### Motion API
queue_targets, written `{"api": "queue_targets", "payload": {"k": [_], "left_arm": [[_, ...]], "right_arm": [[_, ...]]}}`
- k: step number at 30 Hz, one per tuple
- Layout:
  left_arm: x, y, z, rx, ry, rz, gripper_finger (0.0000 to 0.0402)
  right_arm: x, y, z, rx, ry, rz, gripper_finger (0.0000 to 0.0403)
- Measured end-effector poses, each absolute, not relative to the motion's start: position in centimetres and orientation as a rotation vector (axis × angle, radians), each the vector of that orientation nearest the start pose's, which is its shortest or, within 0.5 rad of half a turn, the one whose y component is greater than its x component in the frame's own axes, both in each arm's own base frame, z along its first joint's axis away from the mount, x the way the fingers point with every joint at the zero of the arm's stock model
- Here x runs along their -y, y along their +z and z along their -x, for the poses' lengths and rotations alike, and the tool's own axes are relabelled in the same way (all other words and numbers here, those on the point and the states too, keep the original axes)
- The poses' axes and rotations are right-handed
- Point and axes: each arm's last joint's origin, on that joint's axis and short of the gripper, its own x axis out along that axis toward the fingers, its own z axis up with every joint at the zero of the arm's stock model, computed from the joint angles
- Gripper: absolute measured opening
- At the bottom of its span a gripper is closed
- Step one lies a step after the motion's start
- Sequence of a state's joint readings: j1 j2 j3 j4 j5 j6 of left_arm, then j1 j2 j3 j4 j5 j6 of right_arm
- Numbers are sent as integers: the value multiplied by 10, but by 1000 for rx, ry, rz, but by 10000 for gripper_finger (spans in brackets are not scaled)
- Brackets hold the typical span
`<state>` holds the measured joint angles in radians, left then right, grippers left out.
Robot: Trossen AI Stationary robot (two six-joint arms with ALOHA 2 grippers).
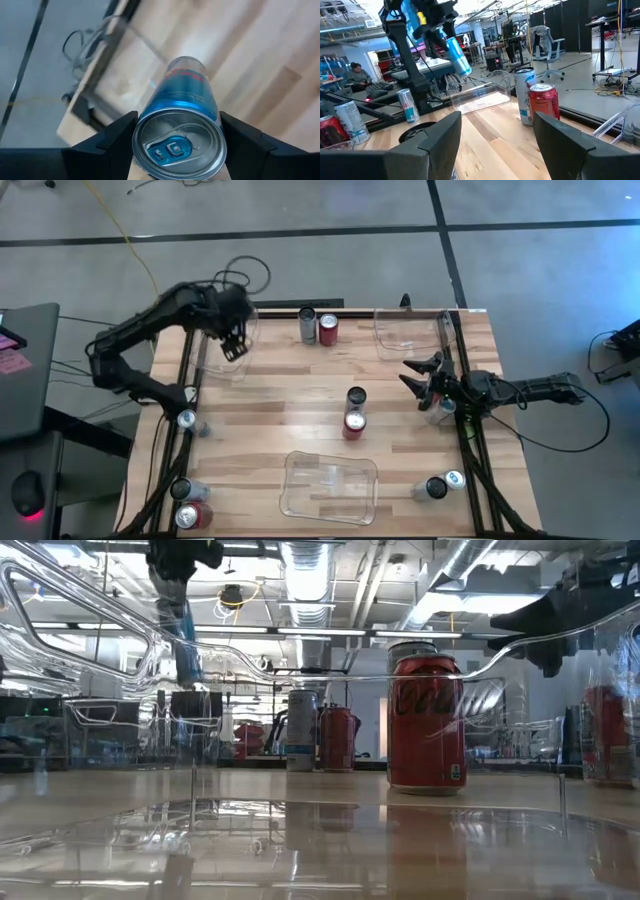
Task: Sort soda cans
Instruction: Put the blue soda can into the top left transparent bin
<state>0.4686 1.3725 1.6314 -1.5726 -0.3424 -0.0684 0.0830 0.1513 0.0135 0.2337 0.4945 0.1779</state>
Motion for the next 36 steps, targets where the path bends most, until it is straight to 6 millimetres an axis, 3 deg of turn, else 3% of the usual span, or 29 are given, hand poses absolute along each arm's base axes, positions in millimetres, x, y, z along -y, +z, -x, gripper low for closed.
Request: {"api": "queue_targets", "payload": {"k": [10,25,29,36], "left_arm": [[-147,388,-156,-1348,927,258,234],[-157,284,-118,-1516,949,479,242],[-155,267,-113,-1538,942,487,243],[-154,257,-112,-1544,940,489,248]], "right_arm": [[5,172,-104,75,-406,-241,270],[5,169,-104,44,-411,-233,270],[5,170,-104,64,-409,-239,270],[5,172,-104,85,-410,-265,270]]}}
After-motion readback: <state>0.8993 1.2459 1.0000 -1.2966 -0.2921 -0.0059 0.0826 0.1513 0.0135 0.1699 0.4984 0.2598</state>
